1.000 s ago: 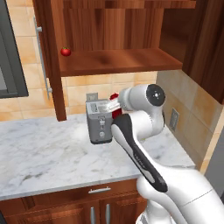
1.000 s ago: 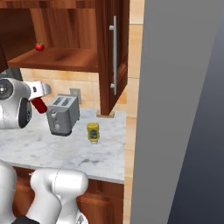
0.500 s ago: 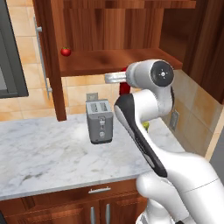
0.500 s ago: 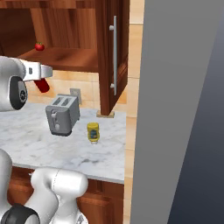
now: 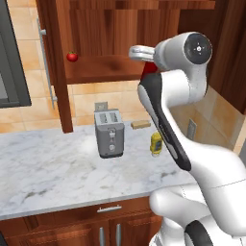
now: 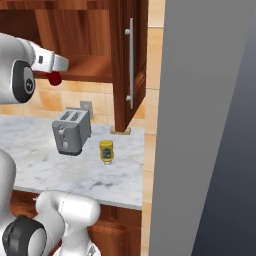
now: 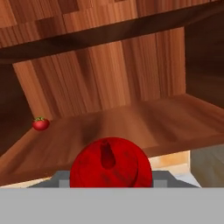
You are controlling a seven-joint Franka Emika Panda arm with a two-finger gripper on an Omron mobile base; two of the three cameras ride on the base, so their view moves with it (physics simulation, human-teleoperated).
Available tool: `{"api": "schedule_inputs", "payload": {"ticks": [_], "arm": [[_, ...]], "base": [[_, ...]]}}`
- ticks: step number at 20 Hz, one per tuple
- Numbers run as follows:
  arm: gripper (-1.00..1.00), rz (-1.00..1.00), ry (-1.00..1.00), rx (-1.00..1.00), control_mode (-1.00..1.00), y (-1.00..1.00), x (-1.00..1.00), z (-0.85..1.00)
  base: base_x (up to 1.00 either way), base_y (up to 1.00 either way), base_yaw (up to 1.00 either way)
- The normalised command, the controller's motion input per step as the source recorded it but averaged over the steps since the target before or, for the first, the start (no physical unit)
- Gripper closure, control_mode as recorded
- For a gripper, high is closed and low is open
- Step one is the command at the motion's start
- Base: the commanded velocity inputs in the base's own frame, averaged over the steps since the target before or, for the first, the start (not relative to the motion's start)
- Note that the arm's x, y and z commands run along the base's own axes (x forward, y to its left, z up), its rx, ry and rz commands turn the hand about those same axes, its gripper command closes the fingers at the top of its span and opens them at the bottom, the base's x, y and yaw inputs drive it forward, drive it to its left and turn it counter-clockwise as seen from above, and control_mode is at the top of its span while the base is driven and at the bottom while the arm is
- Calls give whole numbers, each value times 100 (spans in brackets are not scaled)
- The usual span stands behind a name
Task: Pick the mustard and ketchup from the counter and place them in the cabinet.
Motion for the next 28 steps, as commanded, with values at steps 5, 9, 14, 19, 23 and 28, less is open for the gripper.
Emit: {"api": "schedule_inputs", "payload": {"ticks": [5, 9, 14, 19, 23, 28], "arm": [[100, -1, 0, 0, -100, -1, 0, 1], [100, 0, 0, 0, -100, 0, 15, 1], [100, -1, 0, 0, -100, 0, 26, 7], [100, -3, 0, 0, -100, 1, 36, 4], [100, -2, 0, 0, -100, 7, 50, 0], [100, -2, 0, 0, -100, 7, 50, 0]], "base": [[0, 0, 0], [0, 0, 0], [0, 0, 0], [0, 0, 0], [0, 0, 0], [0, 0, 0]]}}
